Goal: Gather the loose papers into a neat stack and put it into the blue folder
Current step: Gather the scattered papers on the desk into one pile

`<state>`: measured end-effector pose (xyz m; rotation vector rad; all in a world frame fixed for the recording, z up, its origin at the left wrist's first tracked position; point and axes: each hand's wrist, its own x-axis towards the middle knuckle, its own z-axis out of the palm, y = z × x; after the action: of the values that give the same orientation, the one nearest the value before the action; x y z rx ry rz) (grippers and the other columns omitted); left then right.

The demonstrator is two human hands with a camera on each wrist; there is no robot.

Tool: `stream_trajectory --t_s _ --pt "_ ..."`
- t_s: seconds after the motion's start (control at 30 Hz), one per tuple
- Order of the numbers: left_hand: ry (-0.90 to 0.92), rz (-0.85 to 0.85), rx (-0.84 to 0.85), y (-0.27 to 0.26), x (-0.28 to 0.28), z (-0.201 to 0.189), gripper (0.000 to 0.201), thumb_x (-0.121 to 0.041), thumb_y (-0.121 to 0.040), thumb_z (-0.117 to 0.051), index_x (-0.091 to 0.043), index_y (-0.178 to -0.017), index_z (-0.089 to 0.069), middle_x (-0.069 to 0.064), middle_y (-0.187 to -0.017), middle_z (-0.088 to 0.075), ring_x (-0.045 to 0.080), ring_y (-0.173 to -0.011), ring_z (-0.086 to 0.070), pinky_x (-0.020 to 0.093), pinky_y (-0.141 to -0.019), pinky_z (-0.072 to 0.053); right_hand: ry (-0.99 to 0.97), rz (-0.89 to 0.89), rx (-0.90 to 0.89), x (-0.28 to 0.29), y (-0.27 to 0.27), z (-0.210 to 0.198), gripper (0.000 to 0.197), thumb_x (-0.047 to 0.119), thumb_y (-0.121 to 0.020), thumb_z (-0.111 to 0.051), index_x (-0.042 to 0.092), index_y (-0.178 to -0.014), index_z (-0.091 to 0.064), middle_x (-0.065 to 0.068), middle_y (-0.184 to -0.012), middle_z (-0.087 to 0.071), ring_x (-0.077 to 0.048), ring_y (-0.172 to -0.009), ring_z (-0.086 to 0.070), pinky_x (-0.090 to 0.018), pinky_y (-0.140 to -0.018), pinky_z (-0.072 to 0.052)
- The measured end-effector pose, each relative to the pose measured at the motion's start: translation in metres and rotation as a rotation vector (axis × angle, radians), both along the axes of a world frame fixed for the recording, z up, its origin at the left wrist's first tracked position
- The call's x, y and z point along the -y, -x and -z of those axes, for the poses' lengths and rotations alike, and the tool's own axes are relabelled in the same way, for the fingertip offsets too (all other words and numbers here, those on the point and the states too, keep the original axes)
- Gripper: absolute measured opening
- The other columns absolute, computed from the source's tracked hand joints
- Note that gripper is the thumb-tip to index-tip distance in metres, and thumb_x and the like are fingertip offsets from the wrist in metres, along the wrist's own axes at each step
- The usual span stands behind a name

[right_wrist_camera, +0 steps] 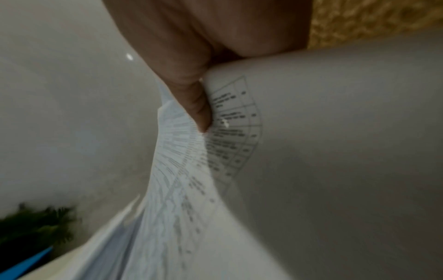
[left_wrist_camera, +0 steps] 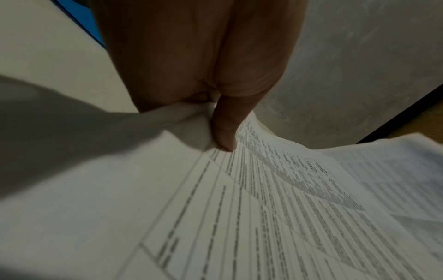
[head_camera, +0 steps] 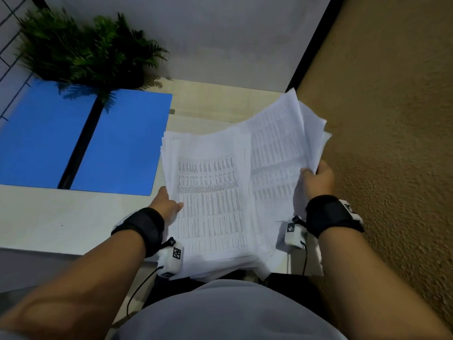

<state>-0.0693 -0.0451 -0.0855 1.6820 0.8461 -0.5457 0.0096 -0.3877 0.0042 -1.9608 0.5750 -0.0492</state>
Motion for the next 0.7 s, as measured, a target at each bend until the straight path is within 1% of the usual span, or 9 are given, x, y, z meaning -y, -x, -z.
stream_trajectory --t_s 0.17,0.27,0.37,0.4,0.47,0.53,0.6,0.67,0.7 --pt "-0.002 0.030 0.005 0.000 -0.003 0.000 0.058 -0.006 -0.090 -0.060 -0.021 -0.139 -0.033 0.011 -0.141 -0.052 0.034 -0.128 -0.050 0.054 -0.110 -0.039 0.286 0.020 0.274 0.007 -0.014 -0.078 0.024 0.016 -0.097 -0.049 0.006 -0.115 -0.061 -0.016 -0.107 -0.067 -0.028 -0.099 -0.062 -0.026 -0.080 -0.040" --pt "0.031 0.049 0.070 0.003 -0.003 -0.002 0.072 0.000 -0.090 -0.060 -0.026 -0.148 -0.025 0.008 -0.146 -0.047 0.031 -0.132 -0.047 0.051 -0.112 -0.038 0.300 0.087 0.488 0.009 -0.022 -0.115 0.028 0.017 -0.093 -0.048 0.006 -0.114 -0.062 -0.014 -0.104 -0.067 -0.023 -0.100 -0.063 -0.026 -0.082 -0.044" --pt "0.138 -0.004 0.172 0.008 -0.002 -0.014 0.113 0.015 -0.086 -0.056 -0.059 -0.147 0.003 -0.012 -0.162 -0.016 0.019 -0.144 -0.029 0.052 -0.117 -0.030 0.235 0.047 0.542 -0.001 -0.020 -0.136 0.024 0.016 -0.091 -0.049 0.016 -0.110 -0.063 -0.001 -0.096 -0.062 -0.011 -0.093 -0.059 -0.023 -0.082 -0.048" --pt "0.167 -0.009 0.187 0.009 0.000 -0.019 0.117 0.017 -0.085 -0.054 -0.067 -0.141 0.006 -0.016 -0.163 -0.010 0.017 -0.145 -0.025 0.052 -0.118 -0.027 0.220 0.020 0.537 -0.005 -0.018 -0.137 0.023 0.014 -0.092 -0.049 0.017 -0.110 -0.062 0.000 -0.096 -0.061 -0.009 -0.092 -0.059 -0.020 -0.080 -0.047" --pt "0.223 -0.007 0.198 0.010 0.001 -0.025 0.111 0.018 -0.088 -0.048 -0.070 -0.140 -0.004 -0.017 -0.161 -0.016 0.015 -0.145 -0.026 0.047 -0.119 -0.026 0.155 -0.003 0.563 -0.016 -0.016 -0.132 0.019 0.012 -0.093 -0.050 0.019 -0.107 -0.060 0.001 -0.095 -0.062 -0.003 -0.086 -0.060 -0.017 -0.078 -0.047" --pt "0.294 -0.020 0.219 0.008 0.004 -0.036 0.082 0.004 -0.096 -0.047 -0.055 -0.148 -0.026 -0.012 -0.160 -0.026 0.015 -0.147 -0.027 0.036 -0.119 -0.023 0.099 -0.059 0.543 -0.028 -0.017 -0.120 0.015 0.009 -0.093 -0.051 0.020 -0.101 -0.057 0.001 -0.089 -0.062 0.011 -0.072 -0.057 -0.010 -0.072 -0.046" --pt "0.323 -0.014 0.193 0.003 0.009 -0.048 0.044 -0.034 -0.103 -0.045 -0.038 -0.147 -0.041 -0.008 -0.158 -0.032 0.017 -0.150 -0.025 0.034 -0.117 -0.015 0.074 -0.171 0.410 -0.041 -0.020 -0.099 0.014 0.008 -0.094 -0.053 0.019 -0.099 -0.058 0.008 -0.080 -0.060 0.015 -0.064 -0.054 -0.008 -0.065 -0.044" --pt "0.372 -0.015 0.140 0.000 0.011 -0.051 0.059 -0.062 -0.094 -0.041 -0.030 -0.142 -0.048 -0.007 -0.158 -0.032 0.016 -0.151 -0.022 0.040 -0.122 -0.005 0.088 -0.322 0.272 -0.059 -0.019 -0.077 0.012 0.007 -0.094 -0.052 0.016 -0.097 -0.059 0.010 -0.077 -0.058 0.005 -0.069 -0.053 -0.016 -0.064 -0.042" --pt "0.396 -0.024 0.133 0.000 0.012 -0.052 0.064 -0.065 -0.089 -0.048 -0.027 -0.142 -0.050 -0.008 -0.156 -0.035 0.015 -0.149 -0.028 0.041 -0.124 -0.004 0.084 -0.388 0.199 -0.068 -0.016 -0.066 0.011 0.006 -0.094 -0.051 0.015 -0.095 -0.058 0.009 -0.076 -0.057 -0.002 -0.071 -0.052 -0.017 -0.063 -0.041"
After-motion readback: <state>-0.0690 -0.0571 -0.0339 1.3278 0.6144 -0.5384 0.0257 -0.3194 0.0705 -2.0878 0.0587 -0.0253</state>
